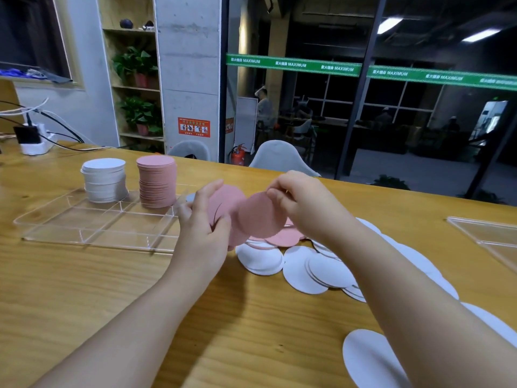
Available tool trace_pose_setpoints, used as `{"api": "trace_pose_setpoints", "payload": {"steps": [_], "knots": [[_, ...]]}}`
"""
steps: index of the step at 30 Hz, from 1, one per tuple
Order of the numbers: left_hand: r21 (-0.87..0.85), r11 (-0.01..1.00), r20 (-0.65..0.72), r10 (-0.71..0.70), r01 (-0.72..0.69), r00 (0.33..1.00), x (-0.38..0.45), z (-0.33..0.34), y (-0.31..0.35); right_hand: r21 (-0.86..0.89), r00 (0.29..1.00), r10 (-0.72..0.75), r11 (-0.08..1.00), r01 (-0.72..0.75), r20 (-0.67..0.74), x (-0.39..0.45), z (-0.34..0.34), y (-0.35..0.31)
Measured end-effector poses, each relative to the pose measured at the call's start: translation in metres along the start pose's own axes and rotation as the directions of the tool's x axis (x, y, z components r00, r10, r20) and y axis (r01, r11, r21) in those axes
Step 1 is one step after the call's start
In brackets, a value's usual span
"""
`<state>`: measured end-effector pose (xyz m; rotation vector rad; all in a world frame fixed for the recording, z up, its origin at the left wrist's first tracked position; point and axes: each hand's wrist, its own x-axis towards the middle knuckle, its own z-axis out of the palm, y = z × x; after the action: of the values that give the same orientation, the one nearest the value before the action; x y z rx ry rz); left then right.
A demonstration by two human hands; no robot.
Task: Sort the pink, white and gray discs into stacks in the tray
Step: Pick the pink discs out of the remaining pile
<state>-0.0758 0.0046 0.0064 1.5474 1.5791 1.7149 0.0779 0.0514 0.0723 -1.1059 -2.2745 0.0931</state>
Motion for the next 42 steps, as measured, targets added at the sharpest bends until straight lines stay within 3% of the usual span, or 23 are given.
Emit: {"api": "trace_pose_setpoints", "payload": {"steps": [6, 15, 19, 23, 25, 30, 34, 38, 42], "knots": [[-0.057, 0.998, 0.068, 0.020, -0.017, 0.997, -0.001, 0.004, 0.000, 0.078, 0.999, 0.050, 0.996, -0.048, -0.022, -0.005, 0.010, -0.001], [0.044, 0.991, 0.113, 0.120, -0.125, 0.986, 0.000, 0.006, -0.003, 0.305, 0.993, 0.113, 0.947, -0.101, -0.023, -0.006, 0.018, -0.005], [0.065, 0.987, 0.069, 0.143, -0.148, 0.987, -0.001, 0.003, 0.000, 0.175, 0.995, 0.098, 0.980, -0.094, -0.018, -0.004, 0.020, 0.003], [0.055, 0.988, 0.051, 0.144, -0.147, 0.988, -0.001, 0.000, 0.001, -0.266, 0.949, 0.172, 0.959, -0.101, 0.262, -0.008, 0.032, 0.026], [0.058, 0.987, 0.026, 0.151, -0.152, 0.988, 0.000, -0.001, 0.001, -0.360, 0.913, 0.227, 0.928, -0.097, 0.339, -0.012, 0.038, 0.035], [0.040, 0.993, -0.038, 0.110, -0.109, 0.993, 0.000, -0.002, 0.002, -0.363, 0.950, 0.159, 0.930, -0.053, 0.269, -0.013, 0.037, 0.042], [0.041, 0.993, -0.060, 0.112, -0.110, 0.992, 0.001, -0.002, 0.004, -0.373, 0.989, 0.095, 0.927, -0.047, 0.111, -0.008, 0.040, 0.036], [0.050, 0.988, -0.063, 0.146, -0.143, 0.987, 0.000, -0.001, 0.005, -0.345, 0.976, 0.102, 0.938, -0.031, 0.190, -0.007, 0.062, 0.026], [0.048, 0.990, -0.079, 0.137, -0.133, 0.987, 0.002, -0.001, 0.002, -0.283, 0.965, 0.191, 0.949, -0.135, 0.179, -0.002, 0.075, 0.030]]}}
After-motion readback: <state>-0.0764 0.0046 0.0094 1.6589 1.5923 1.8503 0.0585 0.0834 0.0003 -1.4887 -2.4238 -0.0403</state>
